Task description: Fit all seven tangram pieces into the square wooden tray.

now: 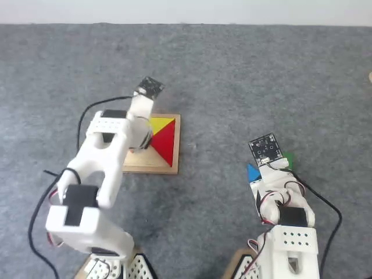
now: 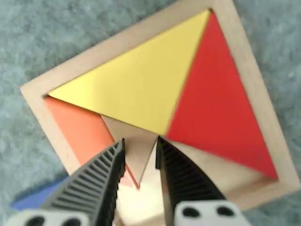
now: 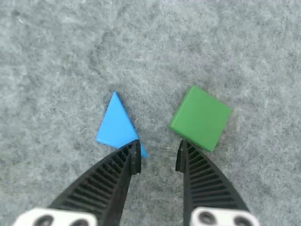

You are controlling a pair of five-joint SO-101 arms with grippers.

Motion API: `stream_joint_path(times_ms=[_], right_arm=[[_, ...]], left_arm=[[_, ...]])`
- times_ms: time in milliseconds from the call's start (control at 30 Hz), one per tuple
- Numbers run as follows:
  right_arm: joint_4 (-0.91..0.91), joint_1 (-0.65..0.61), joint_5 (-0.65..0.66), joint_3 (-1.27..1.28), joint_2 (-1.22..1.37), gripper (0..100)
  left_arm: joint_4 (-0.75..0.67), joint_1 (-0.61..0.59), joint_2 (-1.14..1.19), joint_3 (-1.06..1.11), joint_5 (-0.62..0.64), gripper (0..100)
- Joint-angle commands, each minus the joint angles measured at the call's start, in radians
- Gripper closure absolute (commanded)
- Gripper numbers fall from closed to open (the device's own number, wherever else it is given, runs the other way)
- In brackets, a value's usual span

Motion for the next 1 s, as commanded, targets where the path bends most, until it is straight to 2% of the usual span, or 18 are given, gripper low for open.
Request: stream_joint_path(times_ms=[0, 367, 567, 667, 833, 967], right_arm=[[-0.015, -0.001, 0.011, -0.012, -0.016, 85.4], [-0.015, -0.001, 0.011, -0.012, -0.016, 85.4], [-0.015, -0.001, 0.011, -0.012, -0.016, 85.4], [-0.015, -0.001, 0.011, -0.012, -0.016, 85.4], [-0.015, -0.001, 0.011, -0.012, -0.016, 85.4], [-0.015, 0.005, 0.011, -0.018, -0.016, 85.4]], left_arm=[[0.041, -0.028, 0.048, -0.130, -0.034, 90], [0.081, -0.048, 0.084, -0.188, -0.032, 90], [0.080, -0.051, 0.046, -0.186, -0.026, 75], [0.081, -0.052, -0.046, -0.177, -0.018, 74], [0.112, -0.052, -0.221, -0.137, 0.066, 74], [0.144, -0.077, -0.307, -0.110, 0.215, 74]])
